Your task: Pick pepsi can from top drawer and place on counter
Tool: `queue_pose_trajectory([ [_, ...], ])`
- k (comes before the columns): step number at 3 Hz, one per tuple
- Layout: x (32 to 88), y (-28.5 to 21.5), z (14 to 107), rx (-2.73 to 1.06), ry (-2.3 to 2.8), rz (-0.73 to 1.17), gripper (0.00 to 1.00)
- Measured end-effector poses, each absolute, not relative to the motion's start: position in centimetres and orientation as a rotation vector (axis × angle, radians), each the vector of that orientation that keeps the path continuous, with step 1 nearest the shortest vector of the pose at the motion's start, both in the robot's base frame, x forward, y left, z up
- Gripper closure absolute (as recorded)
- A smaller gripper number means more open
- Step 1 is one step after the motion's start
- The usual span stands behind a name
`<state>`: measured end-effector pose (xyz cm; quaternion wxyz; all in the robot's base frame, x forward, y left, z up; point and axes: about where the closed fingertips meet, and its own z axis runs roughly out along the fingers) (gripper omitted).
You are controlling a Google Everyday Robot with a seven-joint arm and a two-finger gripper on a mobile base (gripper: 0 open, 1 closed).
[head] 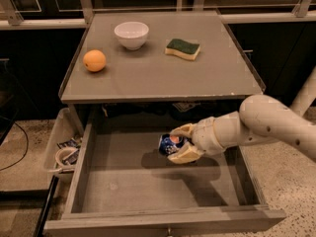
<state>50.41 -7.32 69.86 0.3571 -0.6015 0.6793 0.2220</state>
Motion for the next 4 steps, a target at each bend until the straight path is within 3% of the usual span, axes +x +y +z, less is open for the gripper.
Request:
queue_pose_trajectory([
  [2, 52.6, -9.8, 81.3, -1.619, 1.678, 0.425, 1.00],
  [4, 54.3, -12.2, 84.2, -1.562, 1.687, 0.363, 1.00],
])
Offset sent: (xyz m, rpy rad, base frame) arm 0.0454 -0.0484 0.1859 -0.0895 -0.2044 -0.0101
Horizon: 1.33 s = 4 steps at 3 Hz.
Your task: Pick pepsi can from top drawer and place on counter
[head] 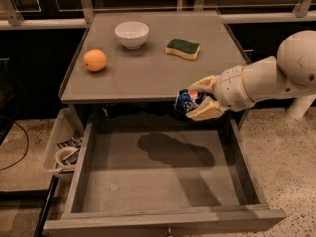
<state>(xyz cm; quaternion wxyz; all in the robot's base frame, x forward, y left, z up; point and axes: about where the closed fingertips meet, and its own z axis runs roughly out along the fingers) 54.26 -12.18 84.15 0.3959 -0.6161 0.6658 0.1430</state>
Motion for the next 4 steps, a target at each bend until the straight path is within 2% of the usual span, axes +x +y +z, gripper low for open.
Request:
queue_pose_trajectory([
  [2, 56.3, -13.5, 87.5, -1.520, 1.640, 0.273, 1.00],
  [4, 63.2, -16.8, 91.5, -1.487, 1.590, 0.304, 1.00],
])
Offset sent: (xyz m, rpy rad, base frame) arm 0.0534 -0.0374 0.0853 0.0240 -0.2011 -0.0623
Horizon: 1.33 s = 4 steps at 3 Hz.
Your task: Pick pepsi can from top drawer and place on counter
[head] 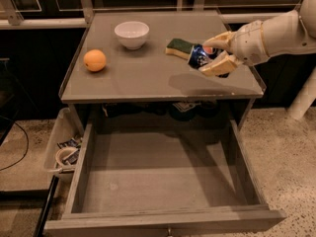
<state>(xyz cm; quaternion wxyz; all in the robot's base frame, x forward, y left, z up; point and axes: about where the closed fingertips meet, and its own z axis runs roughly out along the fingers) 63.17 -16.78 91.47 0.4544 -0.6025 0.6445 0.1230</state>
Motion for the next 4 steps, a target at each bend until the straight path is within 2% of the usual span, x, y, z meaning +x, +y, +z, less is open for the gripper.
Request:
queue_pose_trajectory([
  [2, 68.0, -20.1, 90.5, -1.380, 1.657, 0.341, 1.00],
  [4, 70.2, -20.8, 87.5, -1.257, 1.740, 0.382, 1.00],
])
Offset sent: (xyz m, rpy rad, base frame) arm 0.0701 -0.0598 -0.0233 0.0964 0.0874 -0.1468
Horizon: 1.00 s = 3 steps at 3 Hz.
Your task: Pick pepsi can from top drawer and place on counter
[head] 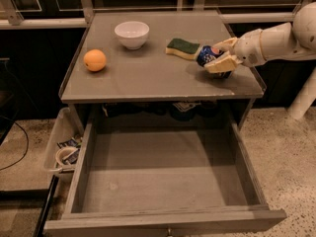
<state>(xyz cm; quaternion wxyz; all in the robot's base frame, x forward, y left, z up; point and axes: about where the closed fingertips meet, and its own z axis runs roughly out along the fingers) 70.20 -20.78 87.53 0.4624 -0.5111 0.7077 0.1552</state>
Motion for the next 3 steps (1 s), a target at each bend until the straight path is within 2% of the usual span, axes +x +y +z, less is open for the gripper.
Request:
queue_pose_trajectory([
  [1, 71.08, -19.81, 86.41, -1.239, 1.761, 0.391, 1.00],
  [2, 71.11, -19.77, 86.39, -1.238, 1.761, 0.391, 0.82],
  [3, 71.11, -19.76, 86.38, -1.238, 1.761, 0.391, 0.51],
])
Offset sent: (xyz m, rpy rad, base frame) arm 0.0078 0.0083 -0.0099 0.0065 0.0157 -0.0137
